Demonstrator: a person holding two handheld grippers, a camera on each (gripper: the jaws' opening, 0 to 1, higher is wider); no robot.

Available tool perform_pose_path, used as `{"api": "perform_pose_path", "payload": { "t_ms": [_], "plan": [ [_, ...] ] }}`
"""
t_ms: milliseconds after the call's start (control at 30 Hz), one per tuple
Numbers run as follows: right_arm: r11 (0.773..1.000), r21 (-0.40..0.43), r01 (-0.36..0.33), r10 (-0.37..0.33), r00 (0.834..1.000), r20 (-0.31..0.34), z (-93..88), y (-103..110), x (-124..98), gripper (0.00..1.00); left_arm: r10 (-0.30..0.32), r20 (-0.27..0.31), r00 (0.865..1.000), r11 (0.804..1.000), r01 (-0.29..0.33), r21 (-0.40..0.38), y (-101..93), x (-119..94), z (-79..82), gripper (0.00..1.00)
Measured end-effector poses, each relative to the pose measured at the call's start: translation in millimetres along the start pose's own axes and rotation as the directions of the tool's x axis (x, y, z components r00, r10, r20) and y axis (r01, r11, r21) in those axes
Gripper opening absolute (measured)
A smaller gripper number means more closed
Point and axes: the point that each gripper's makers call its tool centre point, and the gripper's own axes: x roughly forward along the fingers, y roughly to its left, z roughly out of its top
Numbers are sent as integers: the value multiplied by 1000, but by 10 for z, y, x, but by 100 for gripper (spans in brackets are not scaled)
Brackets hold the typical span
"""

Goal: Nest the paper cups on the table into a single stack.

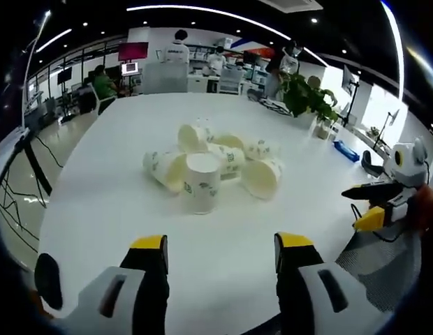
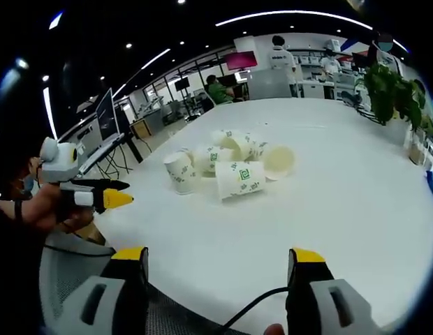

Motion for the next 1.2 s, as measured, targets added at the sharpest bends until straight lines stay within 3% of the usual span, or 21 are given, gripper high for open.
{"api": "perform_pose_path", "payload": {
  "t_ms": [200,400,667,1033,1200],
  "plan": [
    [1000,2,1,-1,1000,-13,-16,34,-6,82,-6,14,1000,1000,6,8,120,266,278,61],
    [1000,0,5,-5,1000,-30,-33,78,-16,82,-26,14,1000,999,26,32,84,534,468,62],
    [1000,0,10,-9,999,-46,-71,40,7,82,-35,-5,999,998,35,58,112,807,572,60],
    [1000,-7,9,-10,998,-61,-116,7,41,81,-33,-18,999,997,35,69,124,967,567,55],
    [1000,-11,6,-7,998,-66,-91,54,14,81,-29,-13,999,998,30,56,118,1007,580,42]
  ]
}}
